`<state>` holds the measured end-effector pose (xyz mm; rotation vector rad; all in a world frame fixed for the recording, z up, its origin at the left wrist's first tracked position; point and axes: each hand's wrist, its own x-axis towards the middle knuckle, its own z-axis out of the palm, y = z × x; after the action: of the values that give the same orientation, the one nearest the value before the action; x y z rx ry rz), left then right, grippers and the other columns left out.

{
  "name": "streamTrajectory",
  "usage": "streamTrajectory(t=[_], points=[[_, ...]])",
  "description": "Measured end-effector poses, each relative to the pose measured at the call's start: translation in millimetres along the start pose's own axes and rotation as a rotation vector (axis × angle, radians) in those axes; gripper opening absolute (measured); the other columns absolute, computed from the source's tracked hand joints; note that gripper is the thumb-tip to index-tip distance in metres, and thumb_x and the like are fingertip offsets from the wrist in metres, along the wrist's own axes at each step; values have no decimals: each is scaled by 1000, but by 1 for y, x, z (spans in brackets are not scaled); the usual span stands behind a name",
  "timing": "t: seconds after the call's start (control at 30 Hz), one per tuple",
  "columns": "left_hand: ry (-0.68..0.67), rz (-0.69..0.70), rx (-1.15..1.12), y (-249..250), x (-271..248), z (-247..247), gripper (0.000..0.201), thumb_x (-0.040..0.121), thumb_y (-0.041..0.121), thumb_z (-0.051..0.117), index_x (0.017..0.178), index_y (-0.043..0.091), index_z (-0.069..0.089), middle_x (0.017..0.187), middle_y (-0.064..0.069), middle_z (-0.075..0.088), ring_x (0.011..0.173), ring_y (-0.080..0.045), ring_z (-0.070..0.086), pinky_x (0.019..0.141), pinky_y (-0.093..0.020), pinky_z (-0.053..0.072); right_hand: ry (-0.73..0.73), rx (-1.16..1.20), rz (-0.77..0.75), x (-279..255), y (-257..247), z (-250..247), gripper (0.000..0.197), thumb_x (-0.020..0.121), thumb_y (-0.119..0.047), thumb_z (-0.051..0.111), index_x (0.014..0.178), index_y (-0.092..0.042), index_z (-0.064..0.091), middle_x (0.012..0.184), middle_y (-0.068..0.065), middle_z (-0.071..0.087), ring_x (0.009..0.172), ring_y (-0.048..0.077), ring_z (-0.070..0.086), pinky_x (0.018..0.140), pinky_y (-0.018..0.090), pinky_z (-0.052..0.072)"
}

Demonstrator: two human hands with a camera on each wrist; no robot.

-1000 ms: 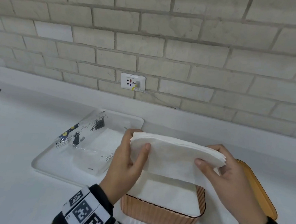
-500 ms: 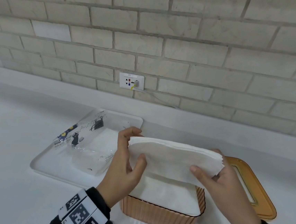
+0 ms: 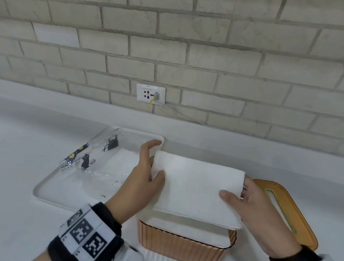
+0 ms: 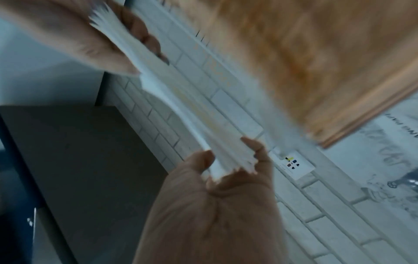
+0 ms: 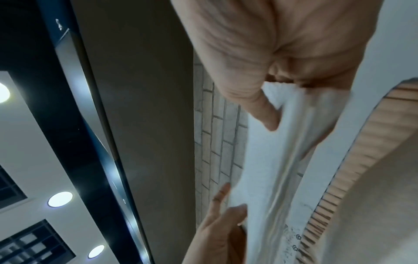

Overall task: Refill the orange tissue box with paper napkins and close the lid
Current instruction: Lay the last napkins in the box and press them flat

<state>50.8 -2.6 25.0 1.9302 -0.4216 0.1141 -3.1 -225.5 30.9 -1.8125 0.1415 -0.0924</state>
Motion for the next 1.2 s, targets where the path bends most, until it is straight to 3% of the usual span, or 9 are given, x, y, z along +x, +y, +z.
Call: streamTrajectory(t=[0.1,0.23,0.37,0.5,0.67,0.77,0.87,0.97,1.2], points=[[-172,-115,249,-6,9,-4,67,92,0,47,144,31,19,69,-6,53,49,-5,39,48,-13,36,-39,-134,61,-4,2,2,48,84,-13,67,123,-27,43,102,-3,68,90,12,67,81,31,55],[-306,-136,461,-9,8,1,72,91,-1,44,149,32,16,54,3,41,44,-7,39,53,-17,40,-119,-444,77,-8,6,11,79,87,-16,64,144,-32,12,89,-2,60,67,4,56,61,8,44],[-337,-154,609,-7,4,4,72,93,2,43,150,32,11,62,6,39,54,-7,37,93,-49,43,-110,-675,46,-11,3,15,83,90,-15,59,148,-28,1,62,-5,42,48,5,41,46,10,38],[-359,-82,679,-6,0,16,69,95,5,42,151,30,10,84,10,48,72,-12,49,92,-39,42,-119,-795,43,-5,3,7,80,92,-16,56,148,-26,0,64,-3,43,49,5,38,44,13,37],[-382,59,866,-2,-3,16,53,94,20,49,144,29,33,138,4,31,116,-15,45,91,-26,41,-92,-827,-76,-5,6,-4,70,92,-18,56,147,-28,14,121,-7,40,99,3,42,77,9,34],[-486,134,937,8,-3,3,52,91,37,58,140,39,39,150,12,16,132,-9,28,101,-31,32,-58,-894,-245,-8,6,-12,60,89,-24,61,141,-29,31,119,-17,27,108,-3,33,81,5,31],[-654,59,859,15,0,-7,58,83,41,67,136,45,44,148,18,26,126,-3,35,104,-35,25,-220,-830,-271,-6,0,-18,55,84,-33,67,132,-39,41,121,-29,34,112,-7,36,92,3,28],[-738,-27,813,14,4,-9,59,80,36,71,133,47,47,147,20,32,110,-2,36,104,-34,23,-419,-882,-193,0,0,-18,58,81,-40,68,131,-47,39,125,-39,27,119,-8,32,112,20,19],[-828,-15,863,16,20,-8,59,82,25,71,133,45,49,150,16,29,125,-7,39,104,-31,27,-546,-1042,-82,14,-10,-23,64,81,-38,68,137,-45,36,139,-26,35,130,-2,29,117,34,13]])
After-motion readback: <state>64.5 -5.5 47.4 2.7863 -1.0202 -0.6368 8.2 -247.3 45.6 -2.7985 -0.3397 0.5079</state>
